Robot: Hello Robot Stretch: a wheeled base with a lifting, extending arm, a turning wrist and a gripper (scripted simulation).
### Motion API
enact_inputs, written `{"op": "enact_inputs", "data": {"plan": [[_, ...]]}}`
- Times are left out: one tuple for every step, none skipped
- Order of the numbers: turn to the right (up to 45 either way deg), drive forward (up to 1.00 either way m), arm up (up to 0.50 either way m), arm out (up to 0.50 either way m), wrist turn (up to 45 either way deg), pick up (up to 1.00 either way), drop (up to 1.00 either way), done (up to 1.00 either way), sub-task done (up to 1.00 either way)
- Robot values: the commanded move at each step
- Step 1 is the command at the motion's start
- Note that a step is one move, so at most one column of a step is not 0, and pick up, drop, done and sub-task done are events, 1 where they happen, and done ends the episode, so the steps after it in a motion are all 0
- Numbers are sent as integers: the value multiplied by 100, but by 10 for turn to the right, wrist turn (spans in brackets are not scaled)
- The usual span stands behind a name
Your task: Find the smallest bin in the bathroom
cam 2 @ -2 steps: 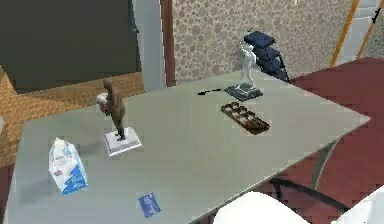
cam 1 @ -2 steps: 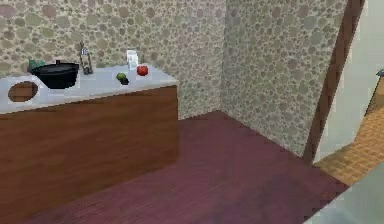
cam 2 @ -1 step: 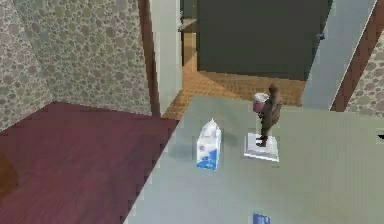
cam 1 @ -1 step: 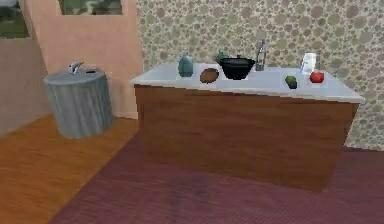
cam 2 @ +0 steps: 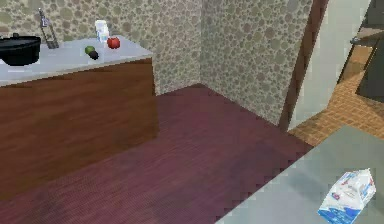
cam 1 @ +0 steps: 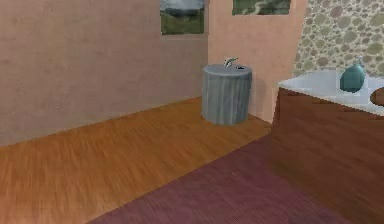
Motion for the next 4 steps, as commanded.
{"op": "enact_inputs", "data": {"plan": [[0,40,0,0,0,0,0,0,0],[450,0,0,0,0,0,0,0,0],[390,0,0,0,0,0,0,0,0],[0,70,0,0,0,0,0,0,0]]}}
